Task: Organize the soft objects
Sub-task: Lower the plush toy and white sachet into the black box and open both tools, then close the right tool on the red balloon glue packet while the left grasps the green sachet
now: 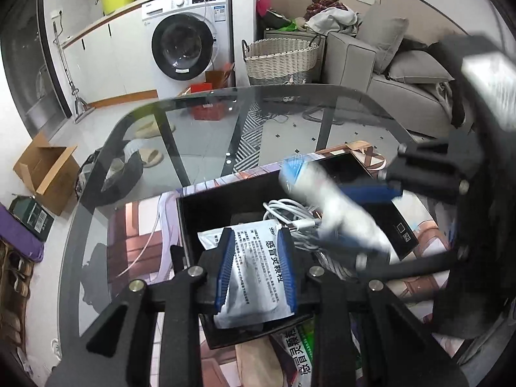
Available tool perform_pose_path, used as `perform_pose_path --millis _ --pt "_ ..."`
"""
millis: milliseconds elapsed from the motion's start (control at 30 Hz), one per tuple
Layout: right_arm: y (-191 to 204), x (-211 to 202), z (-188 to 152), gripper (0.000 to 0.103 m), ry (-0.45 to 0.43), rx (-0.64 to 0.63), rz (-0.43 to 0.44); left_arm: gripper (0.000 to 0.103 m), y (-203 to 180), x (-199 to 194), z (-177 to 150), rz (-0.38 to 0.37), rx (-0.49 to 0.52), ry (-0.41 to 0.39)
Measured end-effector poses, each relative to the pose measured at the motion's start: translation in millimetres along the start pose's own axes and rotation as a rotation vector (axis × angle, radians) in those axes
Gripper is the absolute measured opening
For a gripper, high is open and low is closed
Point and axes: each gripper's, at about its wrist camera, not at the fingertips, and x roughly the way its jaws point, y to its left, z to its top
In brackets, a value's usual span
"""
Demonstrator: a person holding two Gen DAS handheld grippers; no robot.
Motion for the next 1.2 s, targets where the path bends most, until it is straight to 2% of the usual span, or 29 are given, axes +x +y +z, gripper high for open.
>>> perform_pose_path --millis 33,67,100,167,233,267,333,400,467,733,800,867,933,1000,1100,1200 --pt "3 3 -1 0.047 0.023 -0.012 0.020 0.025 0 -1 0 0.002 0.000 -0.001" --pt "2 3 -4 0.058 0.019 -0.008 0.031 0.025 1 -3 -1 0.006 -0.001 -0.003" --pt "-1 0 -5 0.063 0.012 0.015 0.051 0.025 1 -4 -2 0.008 -0.001 -0.002" --pt "-14 -7 -3 0.063 -0.007 0.118 0.129 0.026 3 -7 -3 0.006 -0.015 -0.011" --pt "-21 -12 -3 0.063 -0.034 0.171 0.155 0.026 8 -10 -3 -0.001 -0.033 -0.011" --pt "-21 -13 -2 0.063 -0.042 0.181 0.152 0.026 9 -10 -3 0.001 -0.034 -0.012" --pt "-20 -7 -2 0.051 -0.012 0.190 0.134 0.026 10 -10 -4 0.011 -0.040 -0.016" --pt "-16 0 -2 0.032 0.016 0.178 0.115 0.026 9 -9 -4 0.003 -0.036 -0.006" --pt "-13 0 -3 0.031 0.017 0.161 0.079 0.026 8 -11 -4 0.001 -0.028 -0.006" --pt "-26 -12 -12 0.032 0.011 0.208 0.049 0.028 -1 -25 -13 -0.024 -0.002 -0.001" --pt "-32 -25 -15 0.032 -0.025 0.248 0.041 0.029 -2 -32 -15 -0.027 0.005 -0.011" --pt "-34 -40 -18 0.032 -0.058 0.269 0.041 0.044 -5 -40 -18 -0.031 0.010 -0.022" --pt "-33 -55 -23 0.034 -0.073 0.276 0.056 0.052 -6 -50 -22 -0.025 0.012 -0.041" --pt "-26 -66 -28 0.039 -0.070 0.273 0.079 0.052 -6 -55 -27 -0.028 0.015 -0.047" --pt "-5 -78 -39 0.040 -0.064 0.241 0.110 0.052 -6 -57 -38 -0.033 0.026 -0.027" --pt "23 -81 -55 0.040 -0.043 0.179 0.150 0.052 -8 -49 -56 -0.035 0.041 0.027"
